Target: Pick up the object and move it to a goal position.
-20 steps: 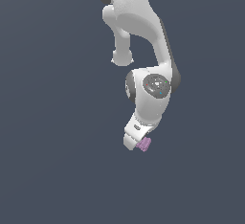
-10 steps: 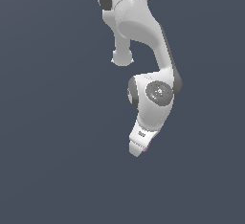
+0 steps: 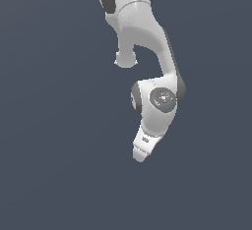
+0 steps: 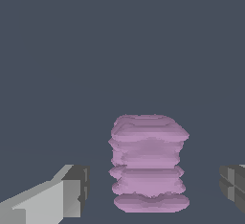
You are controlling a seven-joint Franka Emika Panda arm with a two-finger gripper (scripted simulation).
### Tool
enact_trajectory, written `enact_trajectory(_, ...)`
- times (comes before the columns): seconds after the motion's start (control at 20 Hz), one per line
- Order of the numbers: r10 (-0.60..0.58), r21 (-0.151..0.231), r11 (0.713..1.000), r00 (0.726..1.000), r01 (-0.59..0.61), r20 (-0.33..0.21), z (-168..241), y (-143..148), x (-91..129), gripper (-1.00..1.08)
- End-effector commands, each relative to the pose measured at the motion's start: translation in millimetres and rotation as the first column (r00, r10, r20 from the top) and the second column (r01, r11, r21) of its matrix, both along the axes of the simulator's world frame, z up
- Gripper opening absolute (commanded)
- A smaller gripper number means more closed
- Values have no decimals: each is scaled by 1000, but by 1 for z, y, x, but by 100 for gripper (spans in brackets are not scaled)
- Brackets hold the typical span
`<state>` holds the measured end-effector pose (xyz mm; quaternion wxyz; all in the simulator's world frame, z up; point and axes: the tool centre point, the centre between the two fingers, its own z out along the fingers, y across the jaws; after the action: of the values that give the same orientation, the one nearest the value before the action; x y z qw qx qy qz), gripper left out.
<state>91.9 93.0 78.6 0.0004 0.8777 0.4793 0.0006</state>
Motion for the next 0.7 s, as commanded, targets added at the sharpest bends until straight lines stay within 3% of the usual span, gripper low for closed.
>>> enact_trajectory(0.0,2,0,1000,1000,-2,-2,-14,0,-1,100)
enact_trajectory(0.5,4,0,1000,1000,-4,-2,-37,0,0,100)
enact_trajectory(0.55,4,0,1000,1000,-4,-2,-37,0,0,-100)
enact_trajectory(0.65,4,0,1000,1000,-4,-2,-37,0,0,-100)
